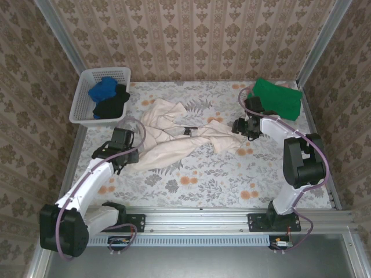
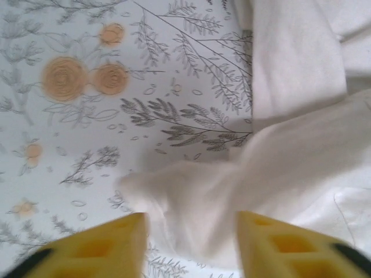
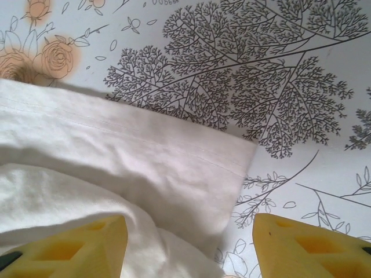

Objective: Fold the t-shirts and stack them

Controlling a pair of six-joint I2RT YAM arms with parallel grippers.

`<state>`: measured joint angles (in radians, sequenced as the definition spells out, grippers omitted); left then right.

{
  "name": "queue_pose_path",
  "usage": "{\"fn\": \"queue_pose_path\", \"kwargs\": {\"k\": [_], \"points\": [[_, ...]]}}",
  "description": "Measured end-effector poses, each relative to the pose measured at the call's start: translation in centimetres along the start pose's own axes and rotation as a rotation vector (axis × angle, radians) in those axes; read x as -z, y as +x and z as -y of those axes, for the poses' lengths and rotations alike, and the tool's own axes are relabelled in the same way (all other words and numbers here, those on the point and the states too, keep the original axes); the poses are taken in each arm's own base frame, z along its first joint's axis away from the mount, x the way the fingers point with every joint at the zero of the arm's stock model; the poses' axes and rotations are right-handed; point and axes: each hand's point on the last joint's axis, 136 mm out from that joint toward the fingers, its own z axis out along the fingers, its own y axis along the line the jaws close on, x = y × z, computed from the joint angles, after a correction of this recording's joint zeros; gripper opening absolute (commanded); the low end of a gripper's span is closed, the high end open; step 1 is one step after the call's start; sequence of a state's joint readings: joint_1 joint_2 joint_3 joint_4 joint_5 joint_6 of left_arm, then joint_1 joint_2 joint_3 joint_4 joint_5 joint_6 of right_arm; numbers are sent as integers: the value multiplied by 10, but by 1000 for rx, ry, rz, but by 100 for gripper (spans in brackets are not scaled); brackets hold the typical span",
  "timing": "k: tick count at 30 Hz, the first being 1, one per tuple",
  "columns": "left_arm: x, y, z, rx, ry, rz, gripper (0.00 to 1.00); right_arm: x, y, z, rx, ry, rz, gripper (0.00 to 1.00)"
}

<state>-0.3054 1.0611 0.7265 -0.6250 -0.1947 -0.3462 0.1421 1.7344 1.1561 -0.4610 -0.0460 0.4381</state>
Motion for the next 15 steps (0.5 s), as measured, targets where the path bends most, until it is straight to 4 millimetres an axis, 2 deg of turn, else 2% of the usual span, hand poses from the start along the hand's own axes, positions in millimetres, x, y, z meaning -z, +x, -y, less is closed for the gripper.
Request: {"fn": "queue_pose_path", "kwargs": {"k": [2,5,7,8,10,13,15], "points": [[11,-13,8,-33,1,38,64,0,0,-3,0,-16,1,61],[28,-34,50,-153,79,116,68,-2,3,-2,-6,-23,-5,61],[33,-46,101,-281,173,147,69,-5,9,2,-23,-33,-16,59],[32,-49,124,-336,211,148,69,-5,12,7,-36,-36,-22,58],[23,-54,183,-476,289,146,69,-4,18,22,-83,-37,-31,56],[0,-45,263,-651,386,118,72,-2,19,43,-156,-33,-27,56],[-15,-32,306,-724,453,86,74,-2,17,52,-185,-28,-22,56]]}}
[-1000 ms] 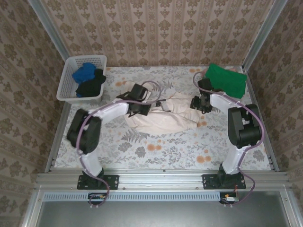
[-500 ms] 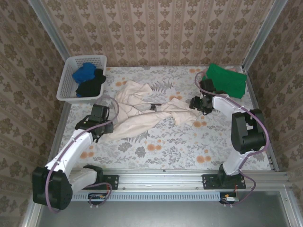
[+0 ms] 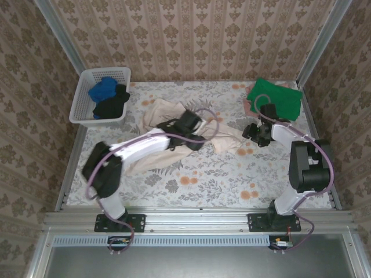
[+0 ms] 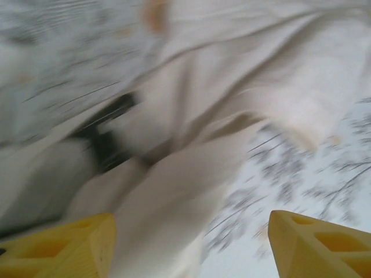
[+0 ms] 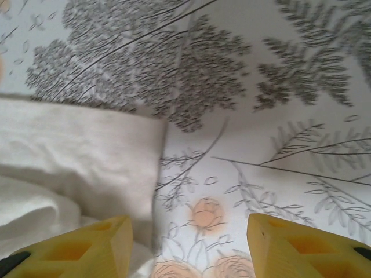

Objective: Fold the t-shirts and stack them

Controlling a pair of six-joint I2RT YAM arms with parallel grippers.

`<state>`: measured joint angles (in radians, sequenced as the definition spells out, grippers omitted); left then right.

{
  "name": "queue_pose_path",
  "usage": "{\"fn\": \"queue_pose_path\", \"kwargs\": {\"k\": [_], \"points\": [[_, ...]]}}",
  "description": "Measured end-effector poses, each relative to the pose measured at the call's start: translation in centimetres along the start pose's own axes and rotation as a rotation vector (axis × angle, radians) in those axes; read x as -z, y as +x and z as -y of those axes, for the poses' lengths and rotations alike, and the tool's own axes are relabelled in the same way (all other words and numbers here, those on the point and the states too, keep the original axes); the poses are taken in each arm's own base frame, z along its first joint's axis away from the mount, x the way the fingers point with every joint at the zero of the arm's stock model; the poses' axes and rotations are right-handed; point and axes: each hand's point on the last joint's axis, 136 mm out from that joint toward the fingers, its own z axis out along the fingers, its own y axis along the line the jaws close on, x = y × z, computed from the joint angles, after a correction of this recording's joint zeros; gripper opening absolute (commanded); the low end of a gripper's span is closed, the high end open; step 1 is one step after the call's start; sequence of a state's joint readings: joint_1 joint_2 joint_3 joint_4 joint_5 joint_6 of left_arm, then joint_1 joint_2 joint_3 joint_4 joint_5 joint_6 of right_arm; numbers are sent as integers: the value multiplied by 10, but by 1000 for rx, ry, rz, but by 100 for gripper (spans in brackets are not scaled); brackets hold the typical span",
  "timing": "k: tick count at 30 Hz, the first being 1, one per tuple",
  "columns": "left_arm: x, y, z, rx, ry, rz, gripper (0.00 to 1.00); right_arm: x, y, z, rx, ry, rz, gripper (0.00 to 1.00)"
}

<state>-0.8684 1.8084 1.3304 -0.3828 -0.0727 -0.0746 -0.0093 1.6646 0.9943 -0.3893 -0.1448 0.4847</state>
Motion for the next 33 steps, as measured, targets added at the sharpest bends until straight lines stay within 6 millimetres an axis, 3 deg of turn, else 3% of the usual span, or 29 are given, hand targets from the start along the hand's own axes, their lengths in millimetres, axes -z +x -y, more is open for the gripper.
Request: {"fn": "queue_pose_path", "kwargs": {"k": [5,14,17,19,20,24,26,28,31,33], "points": [[-55,-6,43,-43,127,-41,78,-1,-3,-6,-17,-31,10,55],[-96,-1,54,37,187,-72,76,-33,-13,-13,-61,-48,-18,49],[-98,-9,55,73,200,-55,62,-37,-14,-15,-72,-47,-26,44],[-101,-10,55,99,207,-53,32,-42,-18,-21,-67,-58,-19,35],[-102,-10,54,107,213,-55,24,-43,-18,-22,-68,-50,-20,32],[-102,-8,46,153,239,-61,0,-46,-17,-24,-68,-57,-23,12],[-99,-7,36,166,245,-60,0,-46,-17,-27,-71,-73,-24,2],[-87,-10,23,185,244,-50,0,-45,-16,-31,-64,-88,-27,0],[-53,-35,-3,198,225,23,0,-40,-16,-35,-66,-105,-21,0],[-21,-64,-20,187,209,95,0,-28,-21,-39,-62,-123,-1,0]]}}
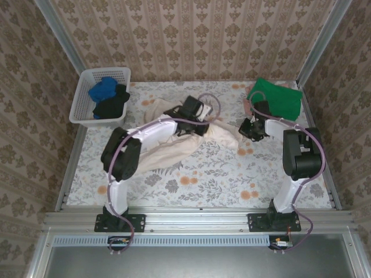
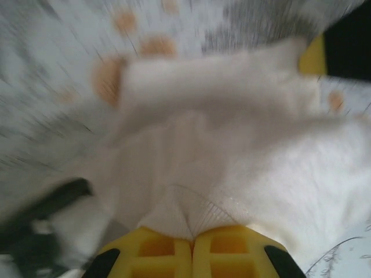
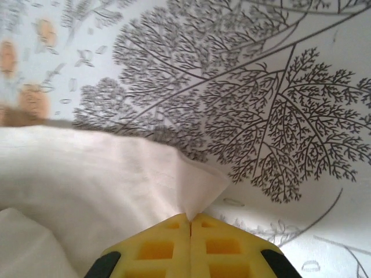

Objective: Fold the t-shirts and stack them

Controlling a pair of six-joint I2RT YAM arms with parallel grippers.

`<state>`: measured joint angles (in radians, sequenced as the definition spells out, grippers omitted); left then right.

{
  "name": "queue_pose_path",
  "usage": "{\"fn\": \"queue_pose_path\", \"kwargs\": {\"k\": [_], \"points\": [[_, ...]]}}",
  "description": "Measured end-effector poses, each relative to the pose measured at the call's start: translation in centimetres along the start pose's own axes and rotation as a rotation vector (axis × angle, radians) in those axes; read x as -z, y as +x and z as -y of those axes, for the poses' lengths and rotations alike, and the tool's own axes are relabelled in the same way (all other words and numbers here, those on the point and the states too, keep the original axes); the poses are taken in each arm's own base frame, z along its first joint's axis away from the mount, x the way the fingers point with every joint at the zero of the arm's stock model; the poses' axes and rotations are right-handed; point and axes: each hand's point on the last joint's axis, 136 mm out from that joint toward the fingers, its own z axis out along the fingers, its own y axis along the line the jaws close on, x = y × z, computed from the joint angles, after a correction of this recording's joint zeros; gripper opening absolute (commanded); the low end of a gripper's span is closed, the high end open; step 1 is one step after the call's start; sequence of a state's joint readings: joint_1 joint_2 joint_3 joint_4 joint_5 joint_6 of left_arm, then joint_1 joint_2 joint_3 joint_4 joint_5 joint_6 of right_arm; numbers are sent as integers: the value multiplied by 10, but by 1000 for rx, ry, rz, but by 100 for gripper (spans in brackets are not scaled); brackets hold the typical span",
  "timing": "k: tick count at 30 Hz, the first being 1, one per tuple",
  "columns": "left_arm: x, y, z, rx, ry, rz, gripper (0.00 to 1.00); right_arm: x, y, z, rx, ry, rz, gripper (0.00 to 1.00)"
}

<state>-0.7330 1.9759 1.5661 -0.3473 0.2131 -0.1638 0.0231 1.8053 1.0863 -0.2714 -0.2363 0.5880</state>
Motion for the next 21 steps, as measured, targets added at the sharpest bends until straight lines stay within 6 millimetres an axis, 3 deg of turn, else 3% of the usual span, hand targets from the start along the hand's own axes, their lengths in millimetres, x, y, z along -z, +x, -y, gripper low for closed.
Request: {"fn": "queue_pose_path", "kwargs": {"k": [2,5,7,9,11,14,16,19,21], "points": [[28,-46,4,-40,-1,82,0,22,-10,-9,7,-26,46,0],[69,-129,25,-128,17,240,0,77,-40,-30,20,-60,172,0],[99,-181,44,-189,37,354,0,129,-70,-53,40,-102,306,0],[132,-222,63,-251,58,477,0,197,-97,-82,68,-169,470,0],[162,-240,76,-291,68,556,0,261,-110,-106,97,-231,614,0],[189,-235,78,-305,66,549,0,339,-105,-139,148,-327,765,0],[196,-214,64,-286,38,493,0,364,-90,-161,200,-381,799,0],[199,-151,16,-203,-36,431,17,359,-53,-201,303,-467,738,0],[199,-98,-33,-90,-106,384,20,325,-22,-225,373,-495,638,0]]}}
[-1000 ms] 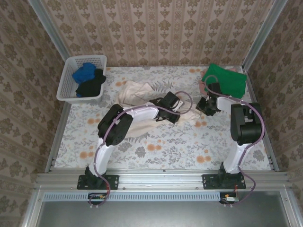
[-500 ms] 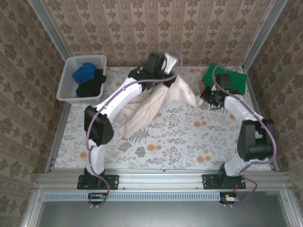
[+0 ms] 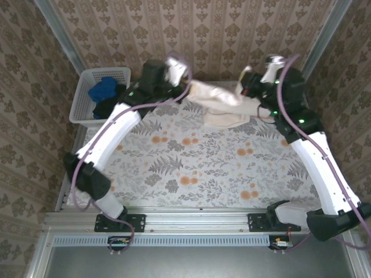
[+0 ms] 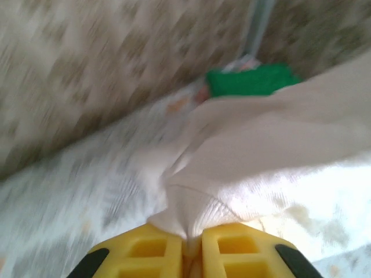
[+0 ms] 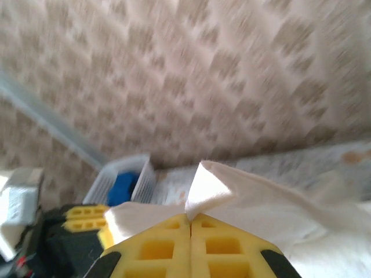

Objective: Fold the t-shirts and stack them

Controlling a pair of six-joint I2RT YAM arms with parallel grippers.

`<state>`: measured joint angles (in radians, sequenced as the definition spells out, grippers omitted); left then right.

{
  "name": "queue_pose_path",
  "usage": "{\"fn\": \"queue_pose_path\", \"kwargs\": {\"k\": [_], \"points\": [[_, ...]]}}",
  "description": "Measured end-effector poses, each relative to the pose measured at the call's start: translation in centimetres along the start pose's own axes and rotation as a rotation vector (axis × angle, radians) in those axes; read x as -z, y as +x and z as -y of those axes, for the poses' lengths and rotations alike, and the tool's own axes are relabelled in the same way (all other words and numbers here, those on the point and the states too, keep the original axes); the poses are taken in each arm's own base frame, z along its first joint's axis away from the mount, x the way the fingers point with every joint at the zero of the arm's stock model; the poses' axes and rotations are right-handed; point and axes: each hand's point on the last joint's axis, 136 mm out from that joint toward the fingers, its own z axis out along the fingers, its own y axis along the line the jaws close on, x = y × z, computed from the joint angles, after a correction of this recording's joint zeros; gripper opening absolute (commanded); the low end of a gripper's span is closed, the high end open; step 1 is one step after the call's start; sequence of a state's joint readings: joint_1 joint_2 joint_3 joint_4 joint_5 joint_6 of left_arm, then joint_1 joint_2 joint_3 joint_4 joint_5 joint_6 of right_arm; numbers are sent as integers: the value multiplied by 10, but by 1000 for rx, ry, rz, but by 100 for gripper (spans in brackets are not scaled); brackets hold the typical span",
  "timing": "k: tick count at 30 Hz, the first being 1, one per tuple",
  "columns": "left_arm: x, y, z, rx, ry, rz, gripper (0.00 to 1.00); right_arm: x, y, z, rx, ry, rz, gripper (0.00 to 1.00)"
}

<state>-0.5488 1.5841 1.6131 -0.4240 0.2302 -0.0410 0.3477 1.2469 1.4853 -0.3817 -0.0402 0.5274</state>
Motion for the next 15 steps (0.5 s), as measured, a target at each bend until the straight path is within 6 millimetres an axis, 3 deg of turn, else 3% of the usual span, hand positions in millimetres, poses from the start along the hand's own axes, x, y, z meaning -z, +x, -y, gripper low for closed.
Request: {"fn": "queue_pose_path", "kwargs": {"k": [1,2,3,4,5,6,9,11,12,13,15], "points": [[6,22,-22,45,-45,-22,29,-12,22,-6,9,-16,-51,0],[12,47,-47,104,-101,-48,45,-29,52,-11,21,-26,-123,0],[19,73,-72,155,-162,-75,52,-44,85,-15,34,-31,-196,0],[24,94,-90,197,-209,-100,54,-60,120,-17,46,-32,-275,4],[31,122,-108,251,-261,-136,57,-75,160,-18,58,-28,-361,15],[37,146,-119,298,-298,-171,58,-88,207,-19,67,-25,-468,18],[54,205,-133,405,-372,-257,60,-107,313,-21,92,-33,-717,32],[63,226,-128,445,-384,-278,62,-104,356,-23,100,-42,-831,35],[68,232,-122,460,-378,-275,64,-99,367,-24,101,-48,-864,39],[70,234,-116,465,-370,-268,65,-95,369,-23,104,-50,-877,43],[70,230,-95,456,-330,-239,68,-90,354,-20,98,-55,-859,47]]}}
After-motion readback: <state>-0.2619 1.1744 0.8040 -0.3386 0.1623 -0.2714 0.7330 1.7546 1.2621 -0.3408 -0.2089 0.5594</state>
